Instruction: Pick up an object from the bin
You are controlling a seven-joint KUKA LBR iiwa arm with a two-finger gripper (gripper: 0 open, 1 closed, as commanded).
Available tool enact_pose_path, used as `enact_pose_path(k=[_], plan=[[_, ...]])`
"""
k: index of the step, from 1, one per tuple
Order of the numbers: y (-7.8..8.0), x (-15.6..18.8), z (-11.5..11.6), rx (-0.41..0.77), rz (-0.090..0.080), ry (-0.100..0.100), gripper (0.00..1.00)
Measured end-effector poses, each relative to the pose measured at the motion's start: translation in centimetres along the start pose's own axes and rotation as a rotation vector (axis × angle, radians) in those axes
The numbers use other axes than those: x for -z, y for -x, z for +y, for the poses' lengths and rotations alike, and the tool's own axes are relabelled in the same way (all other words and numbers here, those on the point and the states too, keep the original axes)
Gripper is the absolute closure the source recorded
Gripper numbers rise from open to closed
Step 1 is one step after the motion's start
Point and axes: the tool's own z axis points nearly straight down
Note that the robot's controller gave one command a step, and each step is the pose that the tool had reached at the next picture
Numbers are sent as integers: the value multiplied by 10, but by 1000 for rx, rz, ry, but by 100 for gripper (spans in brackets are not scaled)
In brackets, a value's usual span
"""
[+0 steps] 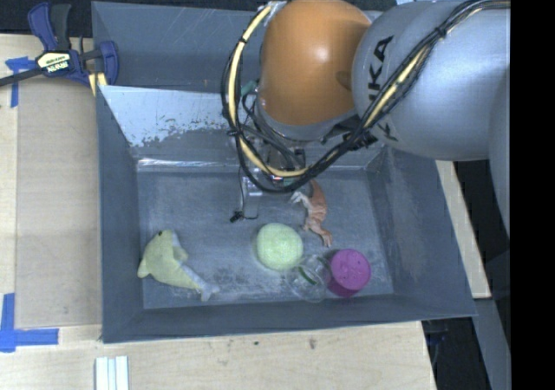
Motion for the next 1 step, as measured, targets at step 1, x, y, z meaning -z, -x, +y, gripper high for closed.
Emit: enact_pose_path(k=[1], plan=[[2,5,-1,-3,-9,1,0]])
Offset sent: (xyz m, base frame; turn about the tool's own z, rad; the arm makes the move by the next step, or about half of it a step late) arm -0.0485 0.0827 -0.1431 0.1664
